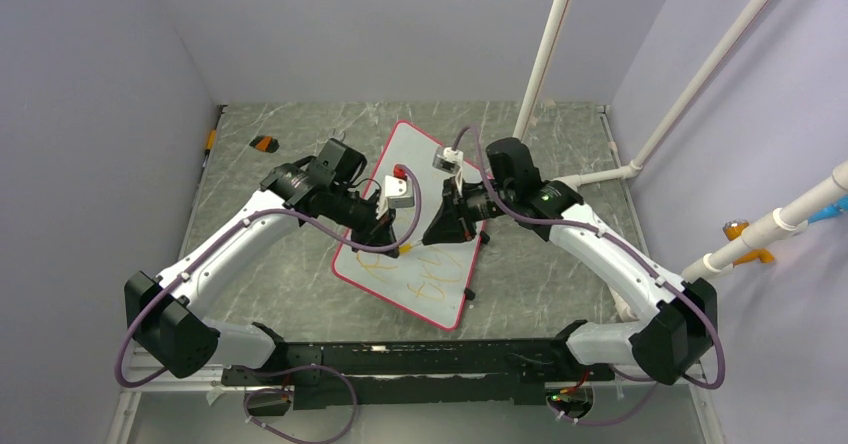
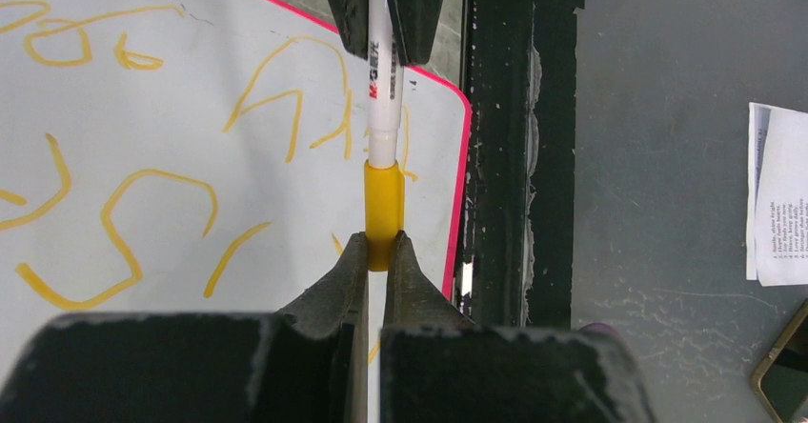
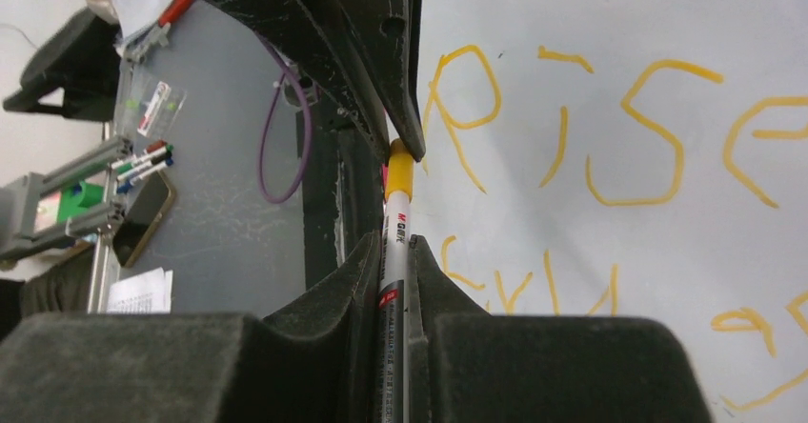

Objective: Write a sentence on the whiteboard
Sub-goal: Insert the whiteboard marker without the cap into the pen cap.

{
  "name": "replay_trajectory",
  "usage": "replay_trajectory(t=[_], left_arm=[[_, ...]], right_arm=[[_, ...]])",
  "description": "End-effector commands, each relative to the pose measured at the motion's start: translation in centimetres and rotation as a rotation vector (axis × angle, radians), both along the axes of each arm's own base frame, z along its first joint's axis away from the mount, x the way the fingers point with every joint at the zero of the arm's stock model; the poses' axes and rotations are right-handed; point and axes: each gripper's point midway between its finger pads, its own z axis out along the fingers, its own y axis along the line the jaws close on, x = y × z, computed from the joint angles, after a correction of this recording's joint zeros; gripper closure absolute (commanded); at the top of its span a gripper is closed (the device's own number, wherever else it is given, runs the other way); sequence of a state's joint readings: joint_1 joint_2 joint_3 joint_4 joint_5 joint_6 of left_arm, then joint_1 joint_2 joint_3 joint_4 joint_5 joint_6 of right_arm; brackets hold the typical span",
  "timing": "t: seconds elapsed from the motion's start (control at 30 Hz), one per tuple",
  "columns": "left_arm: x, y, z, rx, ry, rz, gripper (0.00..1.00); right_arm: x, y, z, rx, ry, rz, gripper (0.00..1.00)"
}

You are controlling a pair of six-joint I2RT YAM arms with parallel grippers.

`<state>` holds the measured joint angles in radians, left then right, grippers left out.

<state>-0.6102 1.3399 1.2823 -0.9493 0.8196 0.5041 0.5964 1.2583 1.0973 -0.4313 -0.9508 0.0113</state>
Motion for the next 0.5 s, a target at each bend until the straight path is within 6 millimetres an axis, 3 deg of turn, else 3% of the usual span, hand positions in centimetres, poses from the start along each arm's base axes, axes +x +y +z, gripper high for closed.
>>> replay_trajectory(t=[0.0,0.47], left_arm=[[-0.4,-1.1,1.1,-0.064,-0.018,-0.054,1.0],[-0.9,-1.3,2.1,-0.11,-0.033,-0.072,1.0]], right_arm=[[-1.6,1.7,0.6,-0.009,-0.076,0.121,1.0],[-1.1,2.7,-0.7,-0.032,-0.076,0.104,1.0]])
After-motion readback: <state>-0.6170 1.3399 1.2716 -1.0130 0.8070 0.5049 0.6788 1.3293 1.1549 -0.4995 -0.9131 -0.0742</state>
